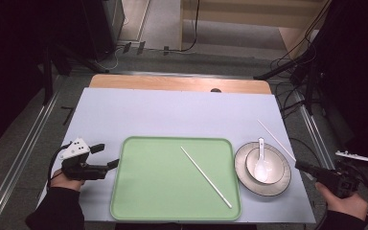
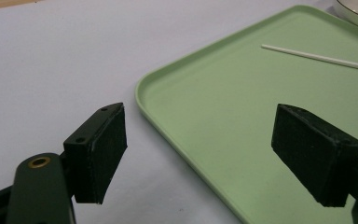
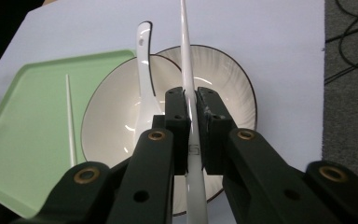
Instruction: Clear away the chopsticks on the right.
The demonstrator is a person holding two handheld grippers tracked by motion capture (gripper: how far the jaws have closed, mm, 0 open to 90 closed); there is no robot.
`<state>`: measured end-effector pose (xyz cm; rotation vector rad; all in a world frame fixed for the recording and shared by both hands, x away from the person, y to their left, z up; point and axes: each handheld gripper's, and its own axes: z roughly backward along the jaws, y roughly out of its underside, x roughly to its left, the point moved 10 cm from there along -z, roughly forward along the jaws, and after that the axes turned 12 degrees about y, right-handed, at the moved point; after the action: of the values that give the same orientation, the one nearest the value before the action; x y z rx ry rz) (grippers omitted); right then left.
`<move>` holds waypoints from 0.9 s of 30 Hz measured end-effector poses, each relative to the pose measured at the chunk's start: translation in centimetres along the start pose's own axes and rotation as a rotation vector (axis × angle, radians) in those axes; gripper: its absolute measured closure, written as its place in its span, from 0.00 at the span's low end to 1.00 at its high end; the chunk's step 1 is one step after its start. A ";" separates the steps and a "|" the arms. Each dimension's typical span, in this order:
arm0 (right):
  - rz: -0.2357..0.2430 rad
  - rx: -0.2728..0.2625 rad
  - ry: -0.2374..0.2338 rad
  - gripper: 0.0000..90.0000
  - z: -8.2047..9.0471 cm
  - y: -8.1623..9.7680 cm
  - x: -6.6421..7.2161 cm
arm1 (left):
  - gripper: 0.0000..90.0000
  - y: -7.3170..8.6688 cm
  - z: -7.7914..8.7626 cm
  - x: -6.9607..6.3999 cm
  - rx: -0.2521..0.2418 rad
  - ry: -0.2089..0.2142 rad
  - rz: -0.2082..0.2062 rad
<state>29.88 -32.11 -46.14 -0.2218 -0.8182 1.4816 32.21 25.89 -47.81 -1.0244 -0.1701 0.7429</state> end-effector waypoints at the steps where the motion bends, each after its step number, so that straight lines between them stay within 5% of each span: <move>1: 0.005 -0.003 -0.001 0.94 0.1 0.0 0.1 | 0.20 0.0 0.0 0.0 0.000 -0.001 0.001; 27: 0.078 -0.011 -0.106 0.94 0.6 -0.2 5.2 | 0.20 0.0 0.0 0.0 -0.001 -0.003 0.000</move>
<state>29.10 -27.48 -43.79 -0.1865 -0.9112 1.5730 32.22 25.95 -47.79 -1.0244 -0.1733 0.7450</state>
